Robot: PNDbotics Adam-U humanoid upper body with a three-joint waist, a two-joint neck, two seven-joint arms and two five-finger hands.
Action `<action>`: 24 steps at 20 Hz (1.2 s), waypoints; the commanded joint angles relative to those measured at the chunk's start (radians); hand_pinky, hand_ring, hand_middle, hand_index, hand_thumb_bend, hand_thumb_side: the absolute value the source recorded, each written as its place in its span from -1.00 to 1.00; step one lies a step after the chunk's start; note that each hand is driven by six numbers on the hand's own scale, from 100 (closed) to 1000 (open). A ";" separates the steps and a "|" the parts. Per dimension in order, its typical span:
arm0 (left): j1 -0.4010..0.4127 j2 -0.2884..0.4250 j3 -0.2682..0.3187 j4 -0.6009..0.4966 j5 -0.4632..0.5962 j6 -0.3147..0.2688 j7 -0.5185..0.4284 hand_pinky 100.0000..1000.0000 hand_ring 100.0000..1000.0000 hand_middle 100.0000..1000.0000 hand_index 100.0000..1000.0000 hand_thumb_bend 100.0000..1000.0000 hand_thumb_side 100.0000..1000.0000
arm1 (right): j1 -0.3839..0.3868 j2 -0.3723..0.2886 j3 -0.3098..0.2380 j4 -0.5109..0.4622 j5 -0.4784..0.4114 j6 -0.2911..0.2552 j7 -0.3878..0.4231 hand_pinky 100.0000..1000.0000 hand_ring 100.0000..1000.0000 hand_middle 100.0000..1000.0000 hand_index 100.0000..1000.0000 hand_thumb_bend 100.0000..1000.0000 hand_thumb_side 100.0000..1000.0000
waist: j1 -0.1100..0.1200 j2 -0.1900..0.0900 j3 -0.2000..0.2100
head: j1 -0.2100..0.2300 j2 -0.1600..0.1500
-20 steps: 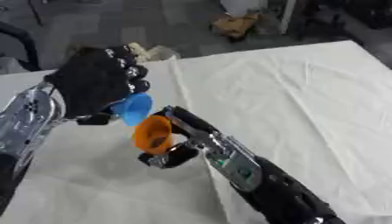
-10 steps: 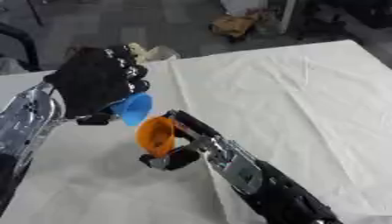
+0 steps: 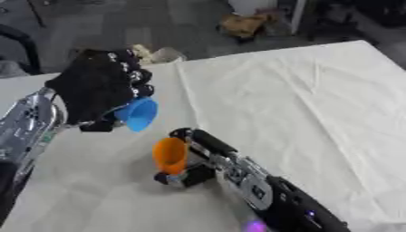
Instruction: Pour the contents of one cup into another cup.
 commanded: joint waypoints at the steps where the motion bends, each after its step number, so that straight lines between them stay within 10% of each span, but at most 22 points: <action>1: -0.010 0.010 0.020 -0.014 0.013 0.010 0.003 0.30 -0.28 -0.97 -0.33 -0.38 -1.00 | -0.016 0.003 -0.015 -0.007 0.045 -0.024 0.006 0.92 0.94 0.57 0.60 0.59 0.27 | -0.001 -0.021 0.000 | -0.001 -0.005; 6: 0.027 0.003 0.062 -0.010 0.099 0.060 0.006 0.28 -0.30 -1.00 -0.35 -0.65 -1.00 | -0.012 -0.009 -0.033 -0.024 0.052 -0.021 -0.009 0.91 0.93 0.56 0.59 0.61 0.27 | -0.005 -0.020 0.001 | -0.001 -0.005; 16: 0.167 -0.057 0.216 0.083 0.739 0.295 -0.023 0.22 -0.33 -1.00 -0.33 -1.00 -0.97 | 0.005 -0.077 -0.087 -0.146 -0.054 0.048 -0.096 0.86 0.87 0.47 0.52 0.63 0.22 | -0.018 -0.019 0.007 | -0.004 -0.003; 24: 0.210 -0.121 0.212 0.223 1.113 0.365 -0.003 0.18 -0.32 -0.97 -0.28 -1.00 -0.37 | 0.022 -0.119 -0.162 -0.276 -0.207 0.148 -0.460 0.78 0.81 0.41 0.46 0.48 0.40 | -0.025 -0.018 -0.004 | 0.004 -0.003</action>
